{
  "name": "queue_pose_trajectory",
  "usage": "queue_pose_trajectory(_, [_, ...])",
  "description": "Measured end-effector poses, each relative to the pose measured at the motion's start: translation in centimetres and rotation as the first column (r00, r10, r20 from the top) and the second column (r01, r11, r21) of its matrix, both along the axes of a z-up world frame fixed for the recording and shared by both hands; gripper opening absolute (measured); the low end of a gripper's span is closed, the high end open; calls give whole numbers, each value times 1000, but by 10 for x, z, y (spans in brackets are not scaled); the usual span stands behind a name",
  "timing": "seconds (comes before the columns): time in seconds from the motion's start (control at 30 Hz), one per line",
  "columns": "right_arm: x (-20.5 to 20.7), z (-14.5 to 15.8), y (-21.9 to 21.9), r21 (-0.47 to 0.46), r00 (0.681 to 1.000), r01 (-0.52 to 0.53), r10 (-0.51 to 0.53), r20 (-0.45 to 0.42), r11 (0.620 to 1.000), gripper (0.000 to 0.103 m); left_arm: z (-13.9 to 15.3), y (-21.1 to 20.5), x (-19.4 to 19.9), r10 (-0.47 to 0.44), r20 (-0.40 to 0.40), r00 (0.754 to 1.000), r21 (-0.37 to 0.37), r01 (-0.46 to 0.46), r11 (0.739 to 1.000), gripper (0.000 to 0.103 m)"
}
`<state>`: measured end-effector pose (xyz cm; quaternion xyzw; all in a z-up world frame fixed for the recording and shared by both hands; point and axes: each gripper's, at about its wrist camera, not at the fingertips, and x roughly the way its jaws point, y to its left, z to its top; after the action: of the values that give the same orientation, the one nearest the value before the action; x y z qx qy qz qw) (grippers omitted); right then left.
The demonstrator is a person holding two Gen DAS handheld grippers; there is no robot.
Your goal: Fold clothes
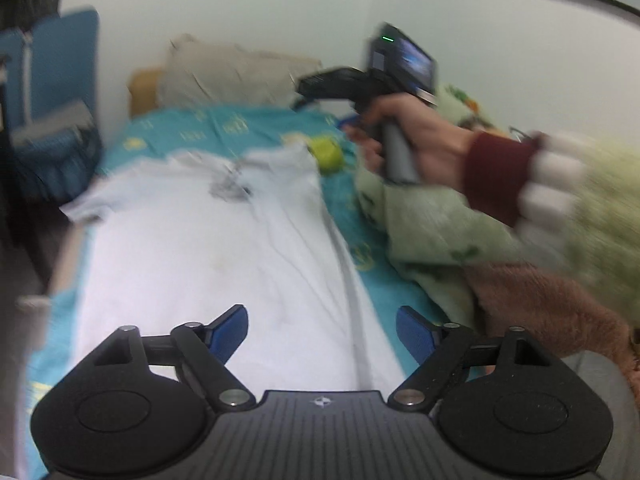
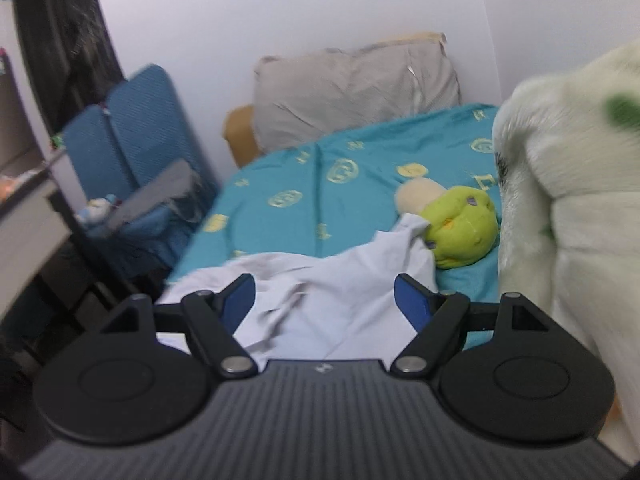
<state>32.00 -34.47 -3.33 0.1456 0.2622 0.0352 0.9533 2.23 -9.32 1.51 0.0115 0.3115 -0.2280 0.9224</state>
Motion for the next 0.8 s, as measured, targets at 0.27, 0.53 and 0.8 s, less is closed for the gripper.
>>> queue_pose_trajectory(0.27, [-127, 54, 46, 4, 997, -16, 16, 75, 1000, 78, 33, 43, -29, 127, 117, 985, -18, -126, 992, 98])
queue_pose_trajectory(0.53, [-226, 52, 89, -60, 993, 4, 4, 120, 998, 78, 50, 69, -40, 176, 202, 963, -11, -178, 984, 103])
queue_pose_trajectory(0.8, [-242, 14, 106, 21, 996, -8, 6, 88, 1000, 78, 11, 99, 13, 232, 78, 970, -91, -225, 970, 103])
